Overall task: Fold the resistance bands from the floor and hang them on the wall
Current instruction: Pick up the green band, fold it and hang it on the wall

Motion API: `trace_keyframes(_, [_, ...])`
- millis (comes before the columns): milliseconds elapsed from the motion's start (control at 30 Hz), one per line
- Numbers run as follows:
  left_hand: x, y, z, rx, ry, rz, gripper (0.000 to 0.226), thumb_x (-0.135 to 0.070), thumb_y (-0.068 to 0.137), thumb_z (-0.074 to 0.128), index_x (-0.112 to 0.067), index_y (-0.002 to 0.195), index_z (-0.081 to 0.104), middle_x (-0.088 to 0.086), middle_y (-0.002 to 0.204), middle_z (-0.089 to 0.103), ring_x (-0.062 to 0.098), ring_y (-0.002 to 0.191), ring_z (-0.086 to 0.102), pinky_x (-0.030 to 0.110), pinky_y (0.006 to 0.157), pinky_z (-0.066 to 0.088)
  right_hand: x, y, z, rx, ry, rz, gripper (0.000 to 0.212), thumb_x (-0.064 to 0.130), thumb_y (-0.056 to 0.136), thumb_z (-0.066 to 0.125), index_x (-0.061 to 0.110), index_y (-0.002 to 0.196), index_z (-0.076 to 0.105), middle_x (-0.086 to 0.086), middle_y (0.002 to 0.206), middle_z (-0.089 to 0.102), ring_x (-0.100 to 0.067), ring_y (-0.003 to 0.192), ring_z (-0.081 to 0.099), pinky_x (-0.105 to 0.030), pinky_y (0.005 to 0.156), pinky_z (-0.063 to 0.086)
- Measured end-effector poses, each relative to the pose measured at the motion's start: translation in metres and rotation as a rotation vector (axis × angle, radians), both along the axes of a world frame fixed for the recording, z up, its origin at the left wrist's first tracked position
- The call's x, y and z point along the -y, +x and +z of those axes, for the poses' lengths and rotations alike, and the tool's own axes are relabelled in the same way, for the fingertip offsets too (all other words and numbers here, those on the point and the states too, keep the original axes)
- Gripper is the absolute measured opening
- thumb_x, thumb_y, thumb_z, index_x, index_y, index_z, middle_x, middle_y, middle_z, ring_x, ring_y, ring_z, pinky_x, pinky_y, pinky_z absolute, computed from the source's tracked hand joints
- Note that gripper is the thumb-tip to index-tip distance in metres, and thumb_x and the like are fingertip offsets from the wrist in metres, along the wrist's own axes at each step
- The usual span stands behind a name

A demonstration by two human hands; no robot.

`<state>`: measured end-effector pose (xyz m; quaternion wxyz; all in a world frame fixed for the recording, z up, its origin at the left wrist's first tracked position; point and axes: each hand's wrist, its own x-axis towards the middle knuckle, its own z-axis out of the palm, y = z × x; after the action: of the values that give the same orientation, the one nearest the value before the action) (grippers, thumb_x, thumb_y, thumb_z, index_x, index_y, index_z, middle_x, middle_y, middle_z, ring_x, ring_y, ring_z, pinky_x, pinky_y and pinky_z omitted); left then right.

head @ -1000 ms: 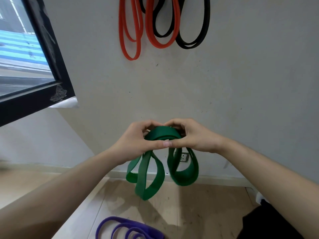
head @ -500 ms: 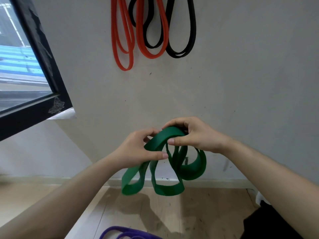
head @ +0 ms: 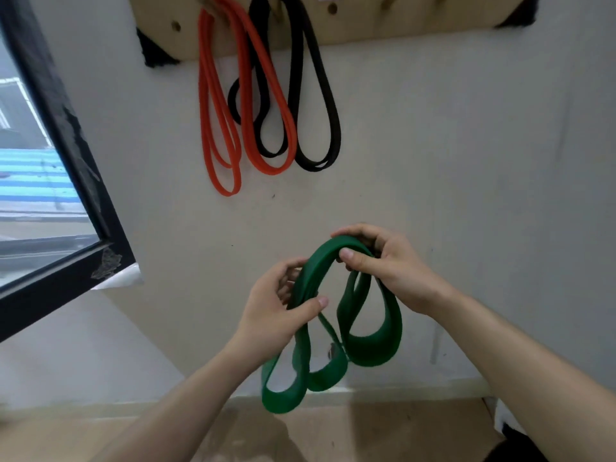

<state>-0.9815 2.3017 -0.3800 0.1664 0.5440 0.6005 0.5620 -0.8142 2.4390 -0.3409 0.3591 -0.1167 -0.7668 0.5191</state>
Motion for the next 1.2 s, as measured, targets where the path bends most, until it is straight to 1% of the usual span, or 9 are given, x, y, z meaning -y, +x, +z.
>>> trace_keyframes(133, [-0.013, 0.005, 0.046, -0.022, 0.110, 0.024, 0.056, -0.007, 0.081, 0.082, -0.025, 0.128, 0.056, 0.005, 0.099, 0.075, 0.021, 0.097, 0.073, 0.042, 0.094, 0.058, -0.009, 0.015, 0.029, -0.035, 0.047, -0.109, 0.028, 0.020, 0.093, 0.066, 0.018, 0.121, 0.062, -0.005, 0.099, 0.074, -0.010, 0.094, 0.070, -0.023, 0.078, 0.054])
trace_keyframes(233, [-0.023, 0.013, 0.089, -0.072, 0.176, 0.016, 0.054, -0.008, 0.081, 0.083, -0.027, 0.124, 0.057, 0.006, 0.098, 0.075, 0.018, 0.094, 0.073, 0.042, 0.093, 0.058, -0.017, 0.029, 0.058, -0.053, 0.095, -0.183, 0.021, 0.024, 0.093, 0.067, 0.025, 0.114, 0.063, -0.006, 0.102, 0.072, -0.016, 0.095, 0.070, -0.031, 0.084, 0.057])
trace_keyframes(433, [-0.036, 0.030, 0.165, -0.143, 0.211, -0.039, 0.044, -0.018, 0.083, 0.082, -0.030, 0.119, 0.060, 0.001, 0.099, 0.075, 0.016, 0.094, 0.073, 0.034, 0.087, 0.060, -0.028, 0.053, 0.129, -0.109, 0.230, -0.242, 0.016, 0.019, 0.093, 0.067, 0.023, 0.109, 0.065, -0.002, 0.097, 0.069, -0.017, 0.092, 0.065, -0.035, 0.088, 0.054])
trace_keyframes(567, [-0.046, 0.040, 0.209, -0.159, 0.254, -0.063, 0.036, -0.022, 0.088, 0.077, -0.031, 0.119, 0.061, 0.001, 0.099, 0.075, 0.017, 0.091, 0.072, 0.043, 0.086, 0.061, -0.034, 0.065, 0.170, -0.136, 0.308, -0.246, 0.021, 0.021, 0.096, 0.064, 0.031, 0.114, 0.063, 0.000, 0.104, 0.068, -0.018, 0.097, 0.064, -0.032, 0.089, 0.052])
trace_keyframes(733, [-0.074, 0.059, 0.256, -0.130, 0.440, 0.007, 0.027, -0.026, 0.091, 0.075, -0.031, 0.113, 0.060, -0.001, 0.097, 0.076, 0.009, 0.089, 0.071, 0.025, 0.082, 0.057, -0.042, 0.063, 0.208, -0.327, 0.387, -0.353, 0.025, 0.024, 0.098, 0.061, 0.039, 0.119, 0.060, 0.005, 0.110, 0.066, -0.018, 0.100, 0.065, -0.044, 0.095, 0.054])
trace_keyframes(867, [-0.096, 0.071, 0.286, -0.162, 0.541, 0.021, 0.018, -0.022, 0.093, 0.072, -0.028, 0.107, 0.063, 0.007, 0.093, 0.073, 0.016, 0.086, 0.068, 0.016, 0.072, 0.052, -0.052, 0.053, 0.228, -0.438, 0.504, -0.466, 0.030, 0.019, 0.102, 0.054, 0.037, 0.126, 0.059, 0.007, 0.109, 0.063, -0.003, 0.096, 0.060, -0.027, 0.089, 0.052])
trace_keyframes(967, [-0.112, 0.075, 0.302, -0.174, 0.580, 0.022, 0.016, -0.022, 0.094, 0.071, -0.024, 0.108, 0.064, -0.004, 0.090, 0.075, 0.003, 0.084, 0.069, 0.018, 0.078, 0.051, -0.064, 0.047, 0.235, -0.403, 0.623, -0.589, 0.036, 0.023, 0.103, 0.051, 0.042, 0.134, 0.053, 0.015, 0.105, 0.049, 0.002, 0.089, 0.053, -0.019, 0.084, 0.043])
trace_keyframes(1067, [-0.128, 0.073, 0.313, -0.220, 0.604, 0.043, 0.017, -0.020, 0.096, 0.068, -0.023, 0.111, 0.063, -0.007, 0.088, 0.074, -0.002, 0.082, 0.069, 0.020, 0.077, 0.050, -0.079, 0.045, 0.238, -0.305, 0.712, -0.651, 0.046, 0.028, 0.103, 0.051, 0.051, 0.141, 0.041, 0.013, 0.109, 0.040, 0.001, 0.092, 0.049, -0.018, 0.084, 0.042])
trace_keyframes(1200, [-0.152, 0.064, 0.321, -0.310, 0.612, 0.070, 0.017, -0.017, 0.096, 0.068, -0.020, 0.112, 0.063, -0.008, 0.092, 0.074, -0.002, 0.083, 0.071, 0.021, 0.079, 0.052, -0.098, 0.039, 0.237, -0.197, 0.837, -0.695, 0.068, 0.020, 0.100, 0.058, 0.052, 0.149, 0.025, 0.006, 0.124, 0.036, -0.007, 0.105, 0.043, -0.013, 0.088, 0.034])
